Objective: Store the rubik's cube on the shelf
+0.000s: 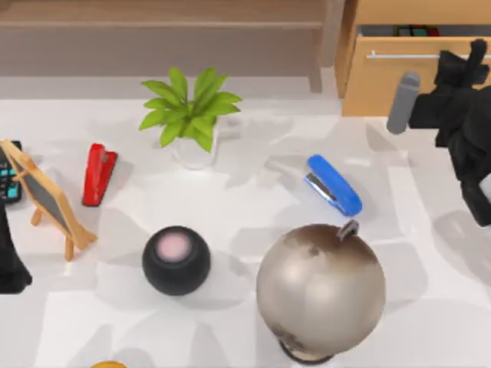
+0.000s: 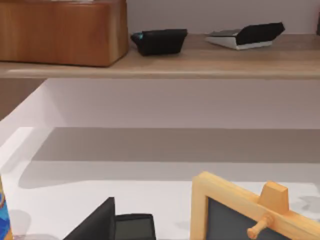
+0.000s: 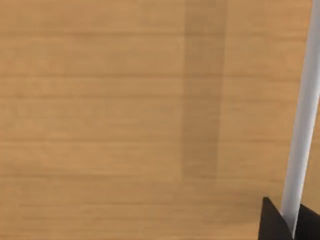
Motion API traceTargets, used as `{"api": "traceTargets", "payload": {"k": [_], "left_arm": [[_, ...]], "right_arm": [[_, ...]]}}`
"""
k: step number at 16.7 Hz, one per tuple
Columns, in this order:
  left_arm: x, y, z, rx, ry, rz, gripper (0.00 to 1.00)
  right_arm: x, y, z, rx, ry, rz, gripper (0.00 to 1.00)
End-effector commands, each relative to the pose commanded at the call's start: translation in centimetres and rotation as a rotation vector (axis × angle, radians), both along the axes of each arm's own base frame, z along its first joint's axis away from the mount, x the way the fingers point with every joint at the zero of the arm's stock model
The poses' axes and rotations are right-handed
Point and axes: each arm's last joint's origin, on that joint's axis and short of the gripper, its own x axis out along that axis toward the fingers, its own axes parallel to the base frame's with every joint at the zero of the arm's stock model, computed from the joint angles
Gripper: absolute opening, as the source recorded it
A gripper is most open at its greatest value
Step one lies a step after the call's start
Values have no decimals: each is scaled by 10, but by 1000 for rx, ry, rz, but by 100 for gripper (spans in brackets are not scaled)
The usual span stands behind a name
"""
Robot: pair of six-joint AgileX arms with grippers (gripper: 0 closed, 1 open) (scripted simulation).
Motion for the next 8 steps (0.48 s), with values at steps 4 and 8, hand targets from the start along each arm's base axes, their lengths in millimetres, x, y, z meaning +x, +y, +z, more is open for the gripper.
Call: {"api": "traceTargets", "payload": {"k": [4, 8], "left_arm": [[0, 0, 0, 0, 0, 0, 100], [0, 0, 0, 0, 0, 0, 100]], "right_arm": [[-28, -1, 0, -1, -3, -1, 0], [-28, -2, 0, -1, -2, -4, 0]]}}
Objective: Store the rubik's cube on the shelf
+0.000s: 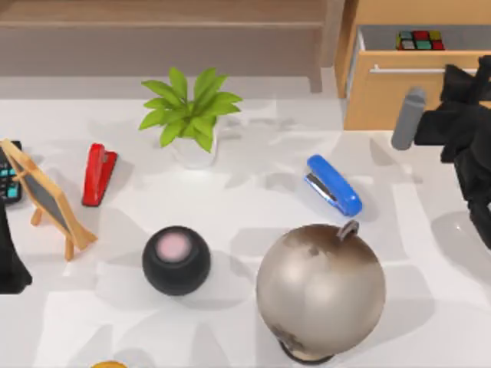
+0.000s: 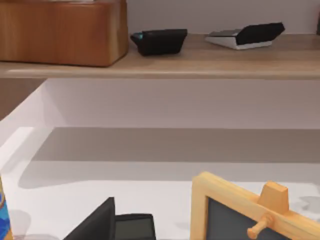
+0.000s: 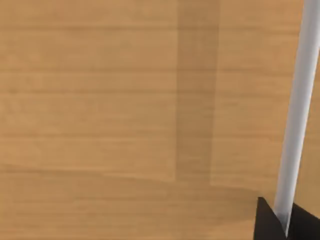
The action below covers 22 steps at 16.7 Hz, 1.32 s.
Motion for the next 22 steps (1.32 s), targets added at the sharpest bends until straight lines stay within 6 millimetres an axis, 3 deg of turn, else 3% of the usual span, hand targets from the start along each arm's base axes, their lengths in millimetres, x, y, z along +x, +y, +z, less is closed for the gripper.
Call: {"api": "traceTargets", "payload": {"k": [3, 9, 16, 22], "left_arm": [[0, 0, 0, 0, 0, 0, 100], [0, 0, 0, 0, 0, 0, 100], [0, 0, 0, 0, 0, 0, 100], [0, 0, 0, 0, 0, 0, 100]], "right_arm": [[-9, 0, 2, 7, -10, -4, 0], [-61, 0, 0, 2, 2, -1, 0], [-71, 2, 2, 4, -17, -1, 0], [-120, -2, -2, -6, 9, -9, 0]]}}
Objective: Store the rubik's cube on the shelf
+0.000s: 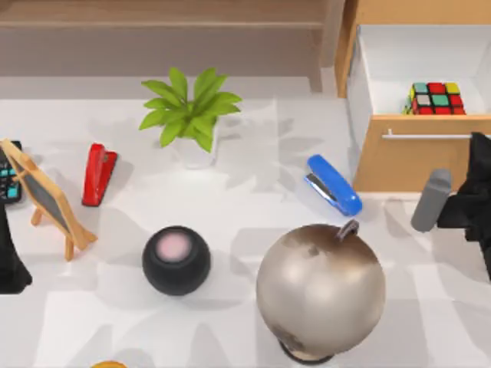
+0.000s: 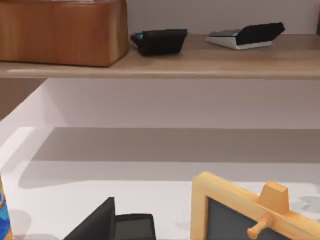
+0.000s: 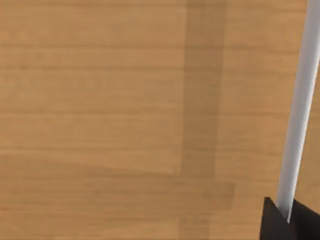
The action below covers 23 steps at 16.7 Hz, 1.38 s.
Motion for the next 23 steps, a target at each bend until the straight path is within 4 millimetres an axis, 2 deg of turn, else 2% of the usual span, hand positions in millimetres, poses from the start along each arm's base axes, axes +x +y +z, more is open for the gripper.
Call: {"api": "traceTargets", "payload": {"k": [5, 18, 23], "left_arm": [[0, 0, 0, 0, 0, 0, 100], [0, 0, 0, 0, 0, 0, 100], [0, 0, 0, 0, 0, 0, 100]], "right_arm": [[-5, 2, 2, 5, -8, 4, 0], [-5, 2, 2, 5, -8, 4, 98], [-5, 2, 2, 5, -8, 4, 100]]}}
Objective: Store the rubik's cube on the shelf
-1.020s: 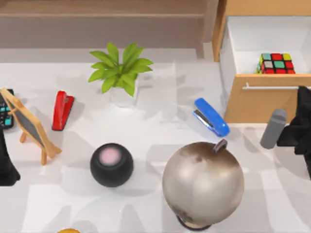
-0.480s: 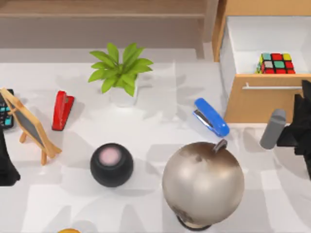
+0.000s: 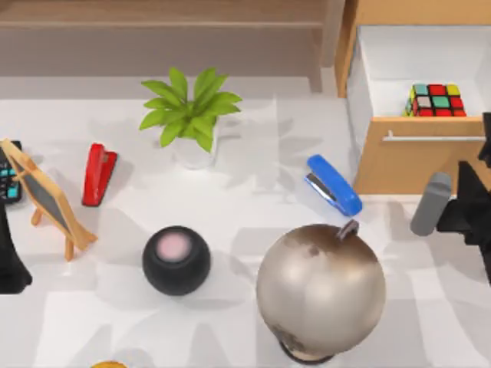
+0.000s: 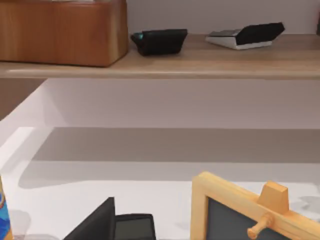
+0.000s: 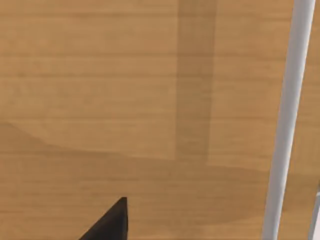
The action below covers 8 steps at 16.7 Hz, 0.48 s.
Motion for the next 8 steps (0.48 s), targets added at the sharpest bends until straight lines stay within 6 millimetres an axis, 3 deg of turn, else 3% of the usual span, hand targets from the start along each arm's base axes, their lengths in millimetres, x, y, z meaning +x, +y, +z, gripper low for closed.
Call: {"api": "traceTargets", "payload": {"k": [5, 8], "left_arm": [[0, 0, 0, 0, 0, 0, 100], [0, 0, 0, 0, 0, 0, 100]], "right_arm": [[0, 0, 0, 1, -2, 0, 100], [-12, 0, 0, 1, -3, -1, 100]]}}
